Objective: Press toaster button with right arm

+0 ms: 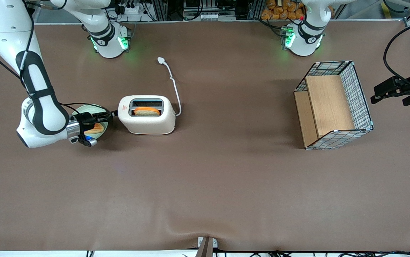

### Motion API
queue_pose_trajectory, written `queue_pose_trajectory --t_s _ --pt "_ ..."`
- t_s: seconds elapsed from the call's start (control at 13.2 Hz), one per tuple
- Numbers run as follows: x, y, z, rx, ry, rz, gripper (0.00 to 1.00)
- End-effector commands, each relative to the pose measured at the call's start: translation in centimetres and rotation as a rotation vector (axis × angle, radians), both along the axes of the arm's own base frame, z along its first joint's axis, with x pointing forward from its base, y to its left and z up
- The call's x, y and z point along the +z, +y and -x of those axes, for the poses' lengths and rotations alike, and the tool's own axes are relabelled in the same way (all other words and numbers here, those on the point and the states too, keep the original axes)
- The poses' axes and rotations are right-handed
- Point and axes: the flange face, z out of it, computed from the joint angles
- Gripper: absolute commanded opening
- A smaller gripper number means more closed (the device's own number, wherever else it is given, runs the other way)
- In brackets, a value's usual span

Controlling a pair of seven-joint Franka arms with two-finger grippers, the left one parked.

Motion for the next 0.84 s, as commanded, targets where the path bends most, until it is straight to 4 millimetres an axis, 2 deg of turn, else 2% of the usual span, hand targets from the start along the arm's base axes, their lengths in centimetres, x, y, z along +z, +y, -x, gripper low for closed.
queue_pose_trajectory --t_s 0.0,0.76 --pt "-2.2 -0.5 0.8 -0.008 0.006 -0.042 0.00" --pt "-4.7 -0.3 1.2 -0.007 0.024 -0.047 0.00"
